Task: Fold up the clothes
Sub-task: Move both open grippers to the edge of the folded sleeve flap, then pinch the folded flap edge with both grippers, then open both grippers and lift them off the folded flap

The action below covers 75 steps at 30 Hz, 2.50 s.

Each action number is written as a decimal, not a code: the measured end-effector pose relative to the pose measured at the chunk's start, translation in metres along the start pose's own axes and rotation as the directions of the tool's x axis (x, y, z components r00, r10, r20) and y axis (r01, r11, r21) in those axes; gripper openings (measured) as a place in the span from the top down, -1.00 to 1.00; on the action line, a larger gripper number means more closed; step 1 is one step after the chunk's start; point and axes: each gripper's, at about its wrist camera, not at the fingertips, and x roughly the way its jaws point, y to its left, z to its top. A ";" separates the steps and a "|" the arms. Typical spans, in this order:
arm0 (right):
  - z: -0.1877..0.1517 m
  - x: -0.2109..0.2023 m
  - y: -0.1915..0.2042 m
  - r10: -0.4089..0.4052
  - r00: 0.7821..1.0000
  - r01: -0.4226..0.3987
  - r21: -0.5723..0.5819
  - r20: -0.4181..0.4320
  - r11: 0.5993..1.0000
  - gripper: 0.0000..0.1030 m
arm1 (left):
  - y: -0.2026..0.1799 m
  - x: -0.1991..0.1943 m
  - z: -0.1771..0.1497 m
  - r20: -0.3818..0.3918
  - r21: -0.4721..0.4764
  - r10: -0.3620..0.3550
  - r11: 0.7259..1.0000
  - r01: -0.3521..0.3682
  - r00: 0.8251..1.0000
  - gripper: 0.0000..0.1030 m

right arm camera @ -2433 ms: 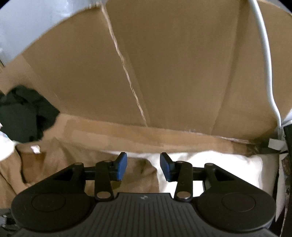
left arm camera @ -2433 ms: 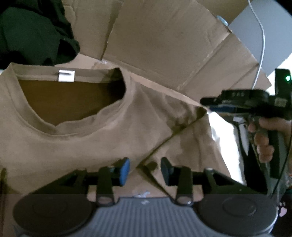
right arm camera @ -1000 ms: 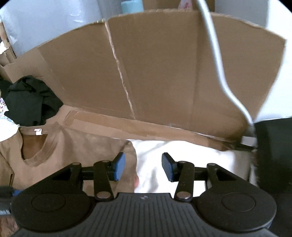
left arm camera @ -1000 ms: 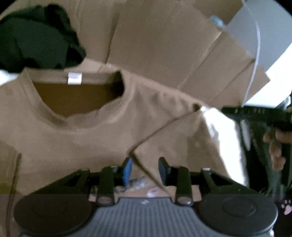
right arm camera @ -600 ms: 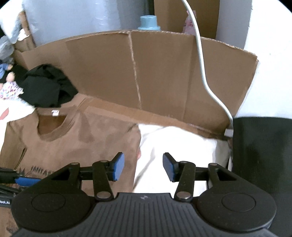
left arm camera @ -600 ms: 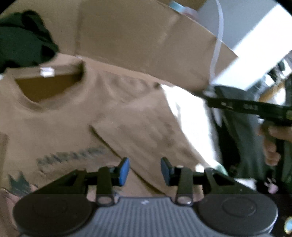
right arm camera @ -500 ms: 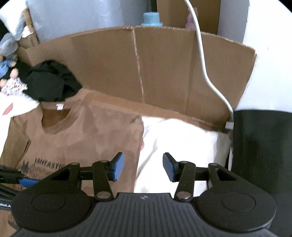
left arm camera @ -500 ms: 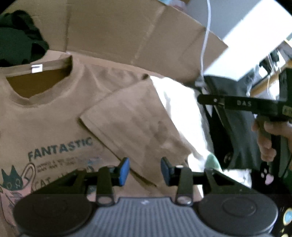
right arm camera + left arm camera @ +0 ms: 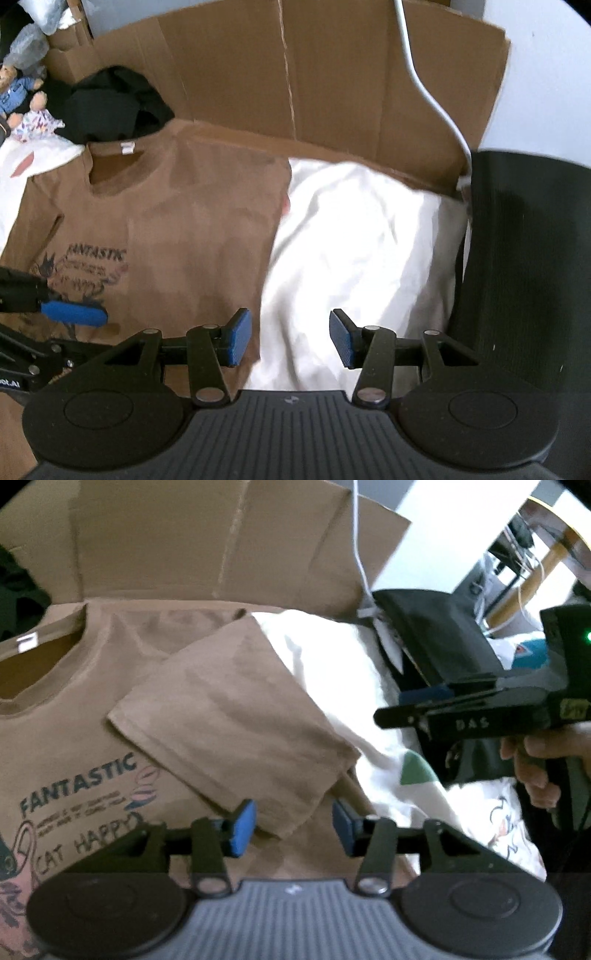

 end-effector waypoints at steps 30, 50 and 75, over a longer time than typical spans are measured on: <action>-0.044 0.023 0.031 -0.004 1.000 0.004 -0.008 0.021 1.000 0.01 | 0.001 0.027 -0.015 0.029 0.152 0.041 0.987 -0.045 0.999 0.04; -0.041 0.037 0.020 0.042 0.999 -0.043 0.100 0.011 0.994 0.43 | -0.006 0.035 -0.023 0.007 0.188 0.062 0.980 -0.062 0.998 0.74; -0.026 0.005 0.006 0.043 0.999 -0.042 0.068 -0.017 0.997 0.80 | 0.006 -0.007 -0.017 0.011 0.130 0.070 0.989 -0.071 0.997 0.39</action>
